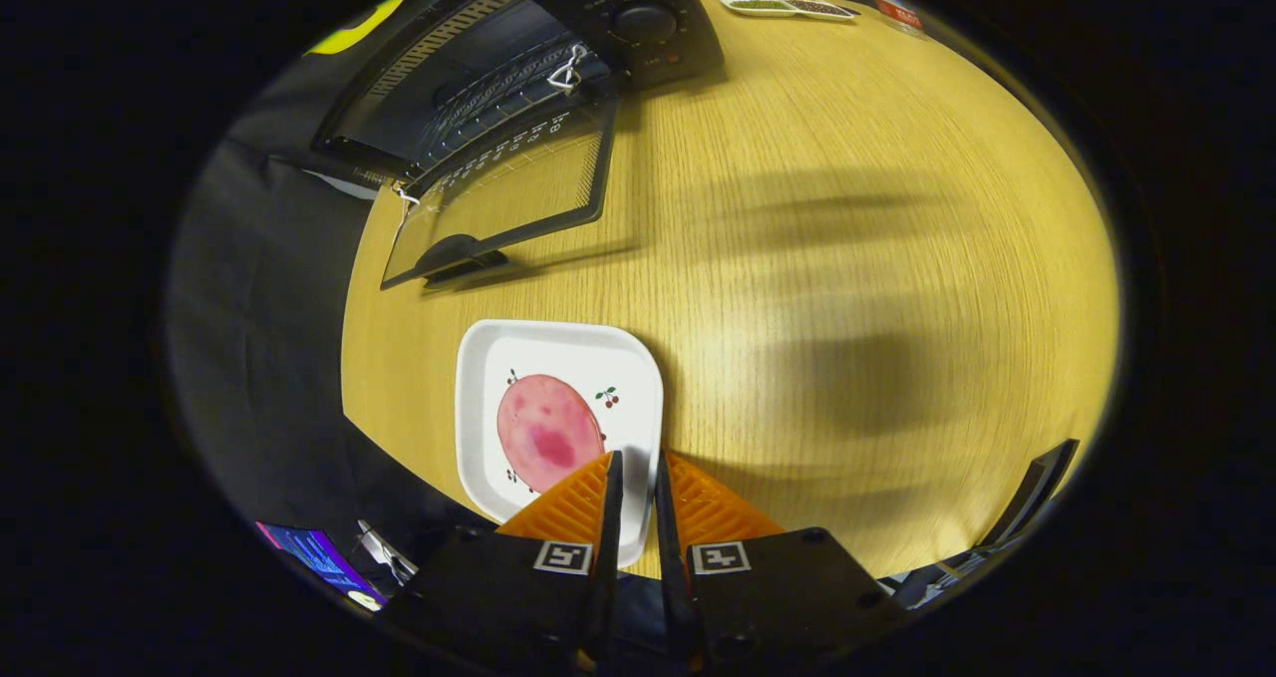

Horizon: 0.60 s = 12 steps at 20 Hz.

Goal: Open the toaster oven, put the food inside, and close the toaster oven door.

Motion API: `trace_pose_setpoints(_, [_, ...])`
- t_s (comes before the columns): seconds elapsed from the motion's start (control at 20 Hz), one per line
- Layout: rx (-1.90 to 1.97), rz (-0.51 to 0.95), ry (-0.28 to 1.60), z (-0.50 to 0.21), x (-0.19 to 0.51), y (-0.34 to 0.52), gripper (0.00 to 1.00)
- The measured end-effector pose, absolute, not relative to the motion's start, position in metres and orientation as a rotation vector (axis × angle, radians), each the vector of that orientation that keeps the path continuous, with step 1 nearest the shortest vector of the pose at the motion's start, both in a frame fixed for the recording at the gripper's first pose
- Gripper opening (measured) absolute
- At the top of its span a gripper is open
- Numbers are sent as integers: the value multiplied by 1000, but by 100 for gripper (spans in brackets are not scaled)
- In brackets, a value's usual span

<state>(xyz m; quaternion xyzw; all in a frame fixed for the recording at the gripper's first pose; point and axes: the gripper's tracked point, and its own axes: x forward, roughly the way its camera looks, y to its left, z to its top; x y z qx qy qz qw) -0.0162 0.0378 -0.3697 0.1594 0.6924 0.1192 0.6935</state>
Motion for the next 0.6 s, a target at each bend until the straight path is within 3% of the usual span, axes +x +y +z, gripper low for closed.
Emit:
trace_pose_setpoints(0.1, [378, 229, 1549, -365, -14, 34, 22])
trace_pose_setpoints(0.15, [383, 235, 1552, -373, -13, 38, 4])
trace_pose_setpoints(0.6, [475, 283, 1510, -364, -17, 57, 2])
